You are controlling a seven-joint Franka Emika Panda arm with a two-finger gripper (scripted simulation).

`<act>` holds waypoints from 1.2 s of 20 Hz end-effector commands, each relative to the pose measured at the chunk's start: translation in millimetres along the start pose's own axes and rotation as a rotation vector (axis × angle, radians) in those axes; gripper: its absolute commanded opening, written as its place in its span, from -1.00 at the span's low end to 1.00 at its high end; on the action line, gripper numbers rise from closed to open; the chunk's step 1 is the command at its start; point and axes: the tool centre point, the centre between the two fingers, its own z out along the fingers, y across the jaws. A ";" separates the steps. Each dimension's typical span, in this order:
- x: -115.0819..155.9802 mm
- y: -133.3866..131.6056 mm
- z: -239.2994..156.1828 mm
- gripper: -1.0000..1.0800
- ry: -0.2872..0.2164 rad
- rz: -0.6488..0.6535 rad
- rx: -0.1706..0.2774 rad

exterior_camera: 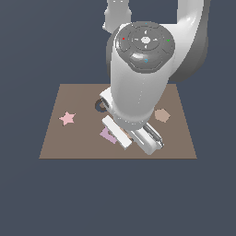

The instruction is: Insert a designated object into the corresponding slot on a board.

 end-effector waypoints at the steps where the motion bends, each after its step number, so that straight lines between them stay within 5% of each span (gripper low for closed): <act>1: 7.6 7.8 -0.9 -1.00 0.000 0.104 0.001; 12: 29.4 59.7 -3.9 -1.00 0.000 0.650 0.001; 24: 20.6 113.6 -6.5 -1.00 0.000 1.172 0.000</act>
